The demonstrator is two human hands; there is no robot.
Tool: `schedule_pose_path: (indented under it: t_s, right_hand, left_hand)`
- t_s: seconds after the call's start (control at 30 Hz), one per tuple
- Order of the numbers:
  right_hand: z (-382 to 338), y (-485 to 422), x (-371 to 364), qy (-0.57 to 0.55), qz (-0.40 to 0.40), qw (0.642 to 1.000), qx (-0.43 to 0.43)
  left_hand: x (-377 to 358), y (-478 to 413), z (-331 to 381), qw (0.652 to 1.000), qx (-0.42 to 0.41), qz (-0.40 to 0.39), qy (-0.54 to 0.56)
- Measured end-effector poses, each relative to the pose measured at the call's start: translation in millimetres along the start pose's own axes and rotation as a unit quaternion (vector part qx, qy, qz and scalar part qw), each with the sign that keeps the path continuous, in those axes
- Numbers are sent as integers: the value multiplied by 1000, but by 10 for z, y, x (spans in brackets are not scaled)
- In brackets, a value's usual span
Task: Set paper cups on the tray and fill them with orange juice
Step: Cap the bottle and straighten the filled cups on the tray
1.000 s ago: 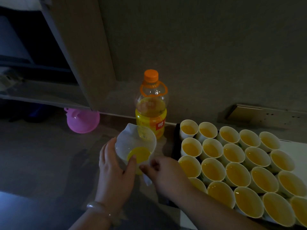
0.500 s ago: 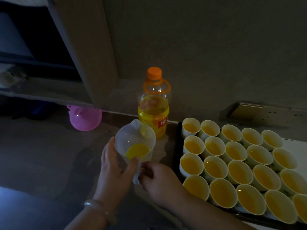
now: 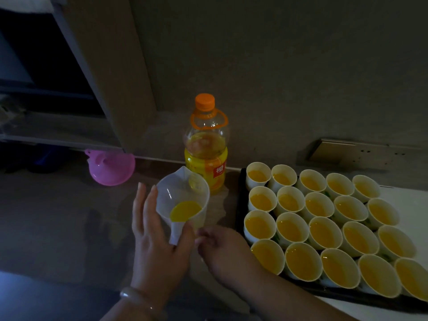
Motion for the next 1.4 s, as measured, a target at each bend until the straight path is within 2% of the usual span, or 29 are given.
schedule_pose_path:
  t_s: [0.13, 0.27, 0.53, 0.83, 1.03, 1.27, 1.4]
  right_hand:
    - [140, 42, 267, -130, 94, 985, -62]
    - [136, 68, 644, -122, 148, 980, -49]
    - [387, -35, 1224, -127, 217, 966, -61]
    - [913, 131, 1944, -104, 274, 952, -91]
    - [1167, 288, 2316, -76, 293, 946, -113]
    - [1457, 437, 2785, -54, 346, 923, -156]
    - [1623, 506, 3026, -62, 358, 915, -176]
  left_hand:
    - [-35, -28, 378, 992, -119, 10, 26]
    - [-264, -46, 597, 987, -137, -53, 60]
    - [-803, -35, 825, 983, -86, -154, 58]
    - [-1512, 50, 469, 957, 71, -283, 5]
    - [-1814, 8, 228, 940, 160, -302, -12]
    - [-2045, 10, 106, 910, 221, -352, 8]
    - [-2107, -21, 109, 908, 229, -352, 5]
Point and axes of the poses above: each hand's wrist, its own y-axis away from the middle knuckle, its own x-axis out of the back of the hand, z = x × y, the point moved 7 cm from there along -y, towards the middle knuckle, and after that the axes turned 1 degree about y, right-handed, at the moved point
